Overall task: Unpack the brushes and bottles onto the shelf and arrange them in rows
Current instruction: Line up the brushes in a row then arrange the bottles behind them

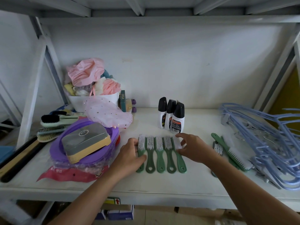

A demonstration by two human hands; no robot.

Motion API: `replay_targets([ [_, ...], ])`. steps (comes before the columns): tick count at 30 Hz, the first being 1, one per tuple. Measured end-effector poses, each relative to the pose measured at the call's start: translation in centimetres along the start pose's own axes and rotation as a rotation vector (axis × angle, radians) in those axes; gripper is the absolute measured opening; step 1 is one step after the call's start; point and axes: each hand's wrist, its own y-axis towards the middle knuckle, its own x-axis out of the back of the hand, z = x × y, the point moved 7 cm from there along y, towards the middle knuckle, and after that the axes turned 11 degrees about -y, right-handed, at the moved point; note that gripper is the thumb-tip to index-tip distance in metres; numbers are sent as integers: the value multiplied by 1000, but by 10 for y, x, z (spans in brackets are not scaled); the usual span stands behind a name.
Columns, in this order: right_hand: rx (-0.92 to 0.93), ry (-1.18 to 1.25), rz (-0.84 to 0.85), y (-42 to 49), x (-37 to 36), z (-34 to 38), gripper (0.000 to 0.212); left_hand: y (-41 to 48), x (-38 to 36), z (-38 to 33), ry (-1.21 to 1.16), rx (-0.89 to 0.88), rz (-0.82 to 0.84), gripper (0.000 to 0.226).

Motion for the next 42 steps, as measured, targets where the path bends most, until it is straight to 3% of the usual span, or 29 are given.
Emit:
replay_targets([
  [8, -10, 23, 76, 1, 15, -7, 68, -1, -1, -3, 24, -13, 19, 46],
  [12, -202, 74, -114, -2, 51, -42, 32, -2, -2, -3, -8, -13, 22, 46],
  [16, -349, 7, -262, -12, 67, -79, 50, -1, -1, -3, -15, -25, 8, 41],
  [22, -467, -204, -150, -26, 58, -106, 53, 1, 0, 4, -34, -15, -1, 43],
  [33, -483, -225, -155, -27, 59, -112, 47, 3, -1, 7, -27, -18, 2, 43],
  [42, -506, -316, -137, -32, 64, -112, 27, 6, -2, 9, -30, -29, -5, 43],
])
